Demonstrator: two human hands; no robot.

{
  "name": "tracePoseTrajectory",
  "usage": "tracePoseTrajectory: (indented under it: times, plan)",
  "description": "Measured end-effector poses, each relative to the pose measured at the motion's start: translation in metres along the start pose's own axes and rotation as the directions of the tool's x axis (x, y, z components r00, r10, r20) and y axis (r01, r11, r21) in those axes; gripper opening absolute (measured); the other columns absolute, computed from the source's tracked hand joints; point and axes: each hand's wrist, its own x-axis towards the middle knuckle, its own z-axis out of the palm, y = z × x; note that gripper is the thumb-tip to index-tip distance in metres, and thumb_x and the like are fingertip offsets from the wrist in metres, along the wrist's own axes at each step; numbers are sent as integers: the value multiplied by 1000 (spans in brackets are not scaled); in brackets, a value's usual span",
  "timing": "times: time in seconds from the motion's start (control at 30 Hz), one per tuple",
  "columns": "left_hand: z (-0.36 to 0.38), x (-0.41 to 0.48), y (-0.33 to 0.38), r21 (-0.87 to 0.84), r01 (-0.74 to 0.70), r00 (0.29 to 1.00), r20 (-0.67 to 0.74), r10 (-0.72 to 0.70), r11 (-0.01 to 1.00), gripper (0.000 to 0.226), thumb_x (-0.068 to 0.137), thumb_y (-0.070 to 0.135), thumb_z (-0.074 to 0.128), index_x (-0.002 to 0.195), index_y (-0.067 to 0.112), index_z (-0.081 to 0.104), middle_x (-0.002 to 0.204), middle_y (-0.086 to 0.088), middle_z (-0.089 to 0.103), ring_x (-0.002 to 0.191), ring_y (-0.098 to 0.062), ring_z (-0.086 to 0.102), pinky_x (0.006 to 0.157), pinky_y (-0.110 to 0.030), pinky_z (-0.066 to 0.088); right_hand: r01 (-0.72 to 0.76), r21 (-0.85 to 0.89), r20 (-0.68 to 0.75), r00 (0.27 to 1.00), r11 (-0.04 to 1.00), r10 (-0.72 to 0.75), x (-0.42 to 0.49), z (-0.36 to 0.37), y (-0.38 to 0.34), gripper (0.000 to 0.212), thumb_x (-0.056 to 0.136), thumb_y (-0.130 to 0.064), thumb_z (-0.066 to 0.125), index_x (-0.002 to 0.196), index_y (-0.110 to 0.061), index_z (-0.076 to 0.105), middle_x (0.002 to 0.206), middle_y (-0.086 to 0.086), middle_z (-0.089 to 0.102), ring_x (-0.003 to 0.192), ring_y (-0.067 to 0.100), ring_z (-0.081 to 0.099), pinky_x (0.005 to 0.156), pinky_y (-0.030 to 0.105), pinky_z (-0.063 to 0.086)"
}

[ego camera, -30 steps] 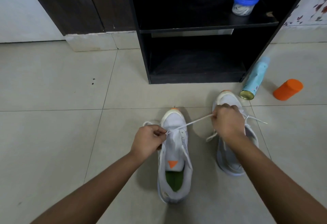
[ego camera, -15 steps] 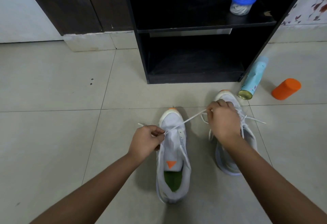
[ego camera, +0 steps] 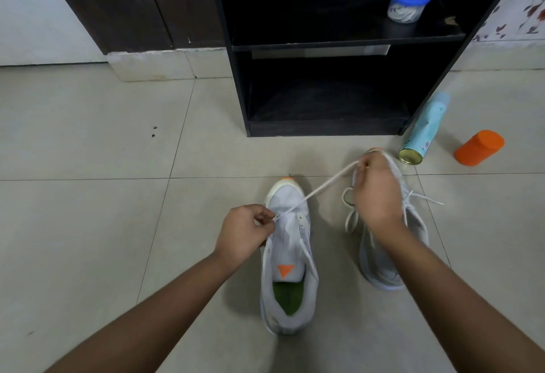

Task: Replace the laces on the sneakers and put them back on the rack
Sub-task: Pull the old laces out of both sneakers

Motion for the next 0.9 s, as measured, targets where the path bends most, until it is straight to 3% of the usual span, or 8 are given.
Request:
tracePoseTrajectory:
  times: [0.13, 0.27, 0.33, 0.43, 0.57, 0.63, 0.73, 0.9]
  plan:
    - [-3, 10, -2, 100, -15, 999, -36, 19, 995, 10, 78, 12, 69, 85, 17, 74, 76, 5, 70, 53, 0, 57, 59, -17, 46, -89, 217, -63, 992, 972, 105, 15, -9, 13, 9, 95, -18, 36, 98, -24, 42, 86, 0, 66, 72, 30, 66, 71, 44, 53]
    - [-8, 19, 2, 173, -63, 995, -62, 75, 983, 10, 77, 11, 68, 84, 15, 74, 78, 4, 71, 55, 2, 55, 60, -14, 43, 71, -227, 352, 936, 971, 14, 0, 14, 11, 32, 94, -14, 43, 126, -17, 49, 112, 19, 64, 98, 36, 64, 83, 42, 52]
    - [-9, 21, 4, 210, -78, 994, -53, 91, 975, 11, 78, 12, 68, 85, 16, 75, 79, 5, 71, 58, 2, 55, 61, -12, 43, 166, -407, 475, 878, 898, 53, -15, 33, 8, 55, 96, -21, 44, 148, -14, 25, 144, 25, 37, 125, 40, 47, 96, 44, 44]
    - [-10, 20, 4, 228, -84, 995, -37, 94, 970, 11, 82, 20, 67, 90, 23, 74, 82, 13, 68, 63, 1, 56, 64, -13, 43, 242, -568, 569, 806, 787, 163, -41, 57, 22, 67, 97, -15, 35, 153, -24, -1, 155, 29, -2, 140, 44, 19, 109, 47, 31]
    - [-9, 13, -5, 96, -102, 991, -75, 109, 990, 15, 86, 19, 65, 96, 29, 71, 91, 16, 67, 76, 0, 62, 74, -24, 51, 337, -639, 485, 874, 691, 22, -66, 55, 37, 49, 92, -2, 30, 140, -12, 35, 138, 25, 36, 121, 38, 44, 98, 42, 41]
    - [-7, 9, -5, 15, -168, 982, -83, 168, 986, 25, 86, 11, 65, 102, 29, 69, 100, 16, 66, 89, 1, 62, 85, -29, 51, 360, -449, 584, 811, 818, -36, -69, 48, 39, 36, 90, 1, 41, 123, -9, 54, 126, 17, 49, 108, 33, 56, 87, 36, 46]
    - [-8, 5, 12, -155, -323, 943, 27, 331, 934, 47, 83, 8, 61, 125, 28, 56, 129, 11, 57, 122, 0, 50, 106, -30, 41, -78, 153, 592, 805, 985, -28, -66, 18, 6, 16, 83, 1, 62, 83, -14, 70, 87, 8, 69, 76, 22, 63, 71, 31, 48]
    - [1, -5, 60, -548, -122, 778, 465, 423, 827, 68, 83, 0, 56, 144, 16, 30, 138, -2, 51, 134, -14, 44, 108, -25, 37, -391, 792, 481, 873, 469, -85, -41, -51, -63, 23, 86, 10, 56, 80, -10, 65, 69, 3, 68, 62, 10, 61, 60, 20, 50]
